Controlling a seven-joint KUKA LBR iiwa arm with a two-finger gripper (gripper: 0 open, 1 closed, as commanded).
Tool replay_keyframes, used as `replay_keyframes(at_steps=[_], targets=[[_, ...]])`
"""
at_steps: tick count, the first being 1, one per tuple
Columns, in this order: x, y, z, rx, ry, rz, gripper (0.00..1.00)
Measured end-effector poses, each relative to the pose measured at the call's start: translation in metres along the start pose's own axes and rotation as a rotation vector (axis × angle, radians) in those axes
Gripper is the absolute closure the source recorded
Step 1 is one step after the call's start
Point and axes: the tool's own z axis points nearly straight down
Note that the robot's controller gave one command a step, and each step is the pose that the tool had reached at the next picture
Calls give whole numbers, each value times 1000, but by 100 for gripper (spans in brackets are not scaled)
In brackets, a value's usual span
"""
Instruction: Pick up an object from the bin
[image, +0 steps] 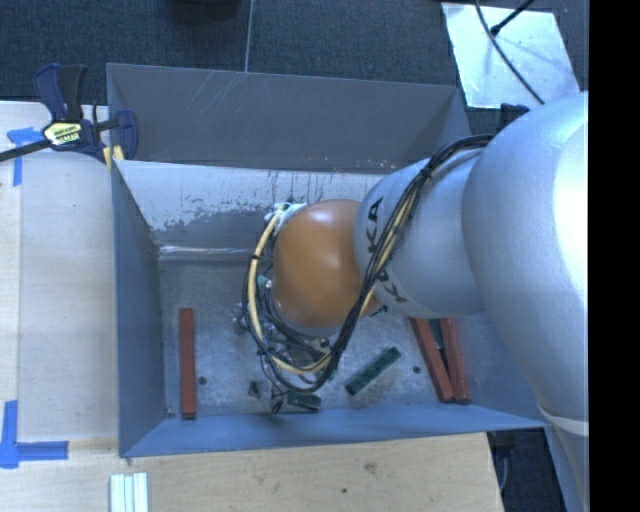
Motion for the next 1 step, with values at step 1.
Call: replay_keyframes(at_steps=[1], targets=[[3,-72,-3,3,-8,-241,0]])
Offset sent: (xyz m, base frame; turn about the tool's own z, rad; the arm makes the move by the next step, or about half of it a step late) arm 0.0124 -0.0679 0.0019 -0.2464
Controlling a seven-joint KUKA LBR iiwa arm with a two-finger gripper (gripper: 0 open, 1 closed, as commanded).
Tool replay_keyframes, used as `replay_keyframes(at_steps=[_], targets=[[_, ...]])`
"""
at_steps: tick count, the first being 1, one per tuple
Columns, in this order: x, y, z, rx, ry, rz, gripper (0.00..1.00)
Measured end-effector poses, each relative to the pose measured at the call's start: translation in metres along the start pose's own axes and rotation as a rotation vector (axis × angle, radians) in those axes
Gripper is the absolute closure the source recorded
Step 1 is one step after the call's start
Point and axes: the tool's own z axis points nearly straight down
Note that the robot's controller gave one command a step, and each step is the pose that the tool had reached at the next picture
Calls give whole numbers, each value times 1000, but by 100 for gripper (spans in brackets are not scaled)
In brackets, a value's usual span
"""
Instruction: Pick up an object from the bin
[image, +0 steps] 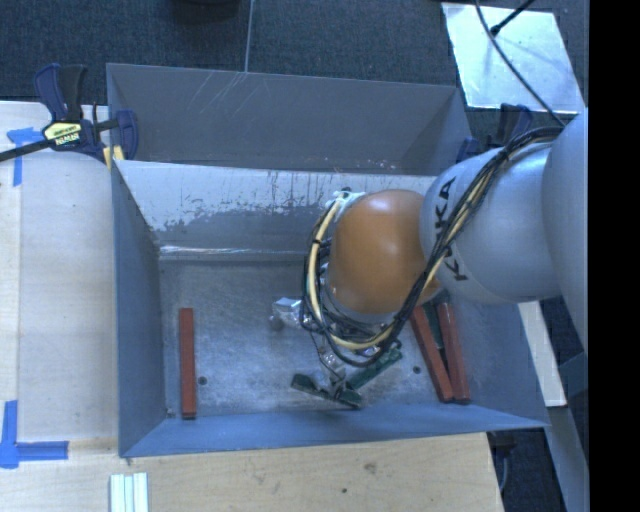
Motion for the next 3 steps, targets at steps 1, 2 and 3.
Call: replay_keyframes(at_steps=[1,2,3], targets=[[43,-13,-27,-1,4,10,0],[30,-69,-46,3,-4,45,0],[80,-70,-20,-3,5,-98,0]])
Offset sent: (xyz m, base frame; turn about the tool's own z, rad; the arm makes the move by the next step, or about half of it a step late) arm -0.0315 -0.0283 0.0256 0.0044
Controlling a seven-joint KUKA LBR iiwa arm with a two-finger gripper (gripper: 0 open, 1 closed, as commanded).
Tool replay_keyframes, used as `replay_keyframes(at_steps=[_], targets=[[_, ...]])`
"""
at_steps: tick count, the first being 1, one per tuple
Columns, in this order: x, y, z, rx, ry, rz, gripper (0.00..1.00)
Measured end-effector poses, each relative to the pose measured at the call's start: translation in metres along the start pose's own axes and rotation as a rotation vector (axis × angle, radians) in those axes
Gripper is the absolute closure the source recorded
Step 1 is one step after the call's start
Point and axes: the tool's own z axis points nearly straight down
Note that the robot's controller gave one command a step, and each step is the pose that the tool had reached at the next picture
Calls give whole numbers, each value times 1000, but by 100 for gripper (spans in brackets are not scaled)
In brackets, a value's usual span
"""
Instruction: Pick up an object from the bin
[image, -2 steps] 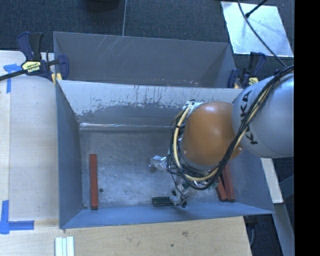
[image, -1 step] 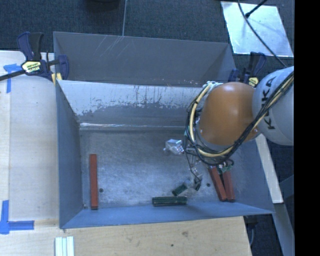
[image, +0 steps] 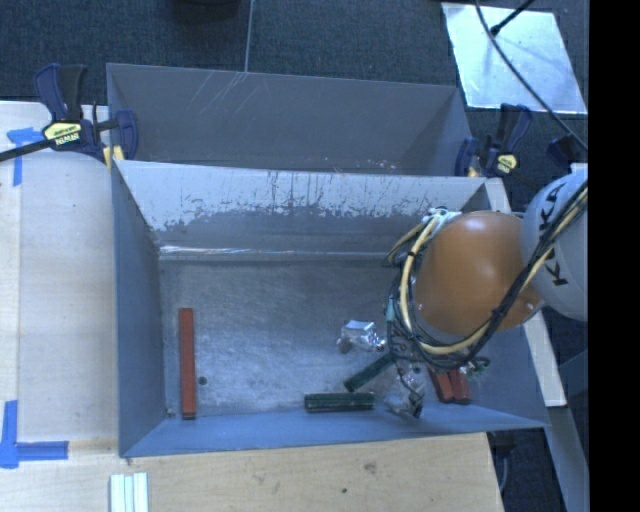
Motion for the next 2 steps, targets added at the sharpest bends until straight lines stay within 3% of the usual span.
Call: replay_keyframes(at_steps=[1,2], targets=[[-2,0,-1,1,-3,2,100],[-2,0,-1,0,-3,2,0]])
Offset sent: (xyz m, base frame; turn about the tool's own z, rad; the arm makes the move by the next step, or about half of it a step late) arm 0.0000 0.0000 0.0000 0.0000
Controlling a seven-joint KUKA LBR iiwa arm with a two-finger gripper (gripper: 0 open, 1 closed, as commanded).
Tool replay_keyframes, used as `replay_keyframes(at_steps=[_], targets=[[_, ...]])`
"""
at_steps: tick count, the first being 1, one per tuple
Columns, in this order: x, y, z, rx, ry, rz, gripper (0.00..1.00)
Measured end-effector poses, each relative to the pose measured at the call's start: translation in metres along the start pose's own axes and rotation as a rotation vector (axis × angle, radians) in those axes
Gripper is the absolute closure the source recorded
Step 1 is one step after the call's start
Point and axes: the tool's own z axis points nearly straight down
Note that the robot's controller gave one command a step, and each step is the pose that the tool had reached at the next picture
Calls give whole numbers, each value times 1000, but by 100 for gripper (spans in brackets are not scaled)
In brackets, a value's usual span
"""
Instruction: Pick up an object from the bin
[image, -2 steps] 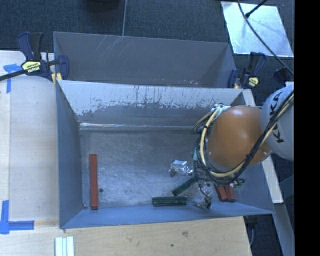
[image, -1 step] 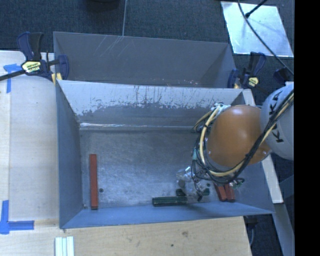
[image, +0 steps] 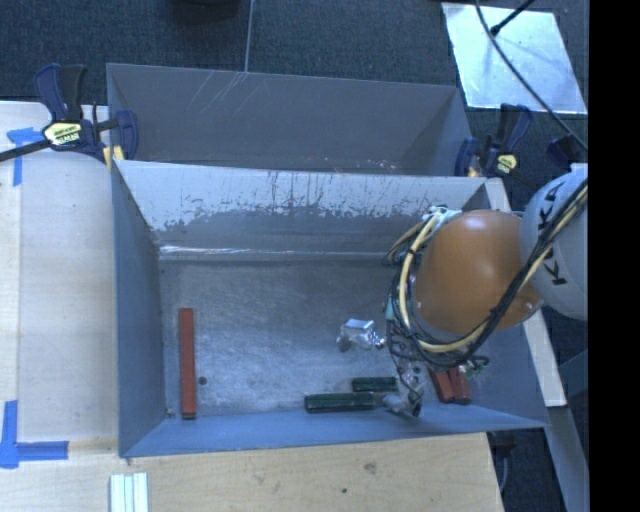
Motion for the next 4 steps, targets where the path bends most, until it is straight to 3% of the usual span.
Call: replay_keyframes(at_steps=[1,2,3,4], targets=[[-2,-5,22,2,-4,-27,0],[-1,-4,21,1,-4,-24,100],[-6,-10,-33,5,-7,22,100],[-23,-11,-136,7,-11,32,100]])
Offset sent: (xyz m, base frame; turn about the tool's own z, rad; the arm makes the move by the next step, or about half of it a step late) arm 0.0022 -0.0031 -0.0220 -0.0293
